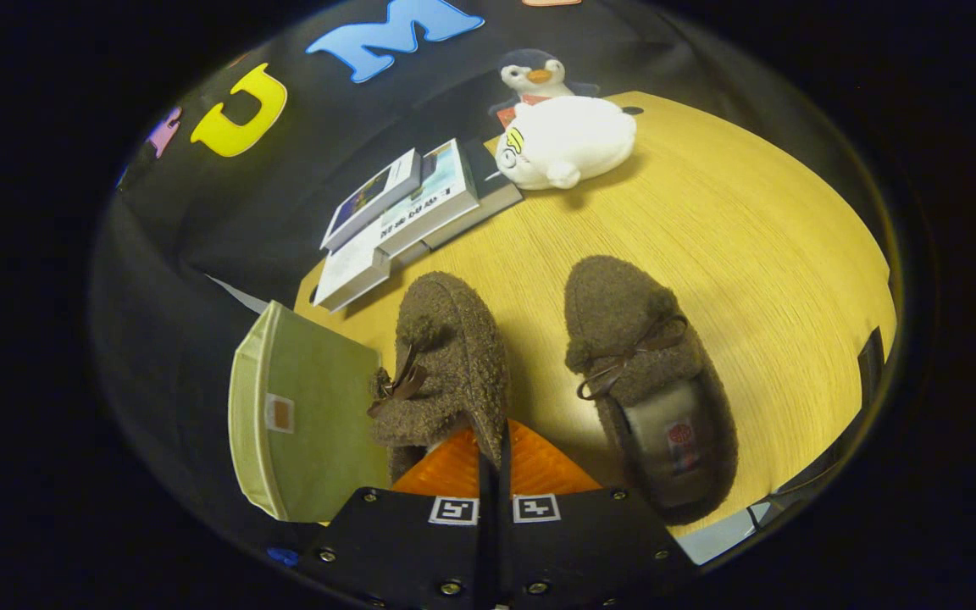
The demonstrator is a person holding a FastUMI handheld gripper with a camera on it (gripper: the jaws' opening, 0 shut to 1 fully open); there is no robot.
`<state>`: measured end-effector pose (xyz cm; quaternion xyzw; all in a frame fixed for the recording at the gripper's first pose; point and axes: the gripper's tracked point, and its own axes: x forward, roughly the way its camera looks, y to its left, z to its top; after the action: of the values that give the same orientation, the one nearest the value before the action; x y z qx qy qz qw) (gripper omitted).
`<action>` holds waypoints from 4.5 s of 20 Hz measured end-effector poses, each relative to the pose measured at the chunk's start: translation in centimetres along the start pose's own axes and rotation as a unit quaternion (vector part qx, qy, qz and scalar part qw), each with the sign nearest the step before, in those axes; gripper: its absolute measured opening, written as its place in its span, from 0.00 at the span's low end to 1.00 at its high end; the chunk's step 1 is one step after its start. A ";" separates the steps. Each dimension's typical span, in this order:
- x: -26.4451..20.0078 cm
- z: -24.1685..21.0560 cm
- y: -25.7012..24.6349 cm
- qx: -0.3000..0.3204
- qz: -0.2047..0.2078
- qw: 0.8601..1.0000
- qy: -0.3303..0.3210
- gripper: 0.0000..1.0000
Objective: Open the storage box then place both shoes into the box .Put the left shoe in first, then the right shoe, with the right side of both shoes facing outward in a uniform manner.
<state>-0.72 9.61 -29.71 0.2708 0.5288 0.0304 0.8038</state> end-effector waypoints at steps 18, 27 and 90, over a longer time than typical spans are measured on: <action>-2.4 0.8 19.1 -0.025 0.103 0.994 -0.036 0.01; 2.7 -3.5 24.7 -0.043 0.096 0.994 -0.010 0.01; -5.5 4.6 -4.9 -0.150 -0.077 0.982 -0.081 0.98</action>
<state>-0.33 1.76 -26.00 0.1074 0.4707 0.0254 0.8754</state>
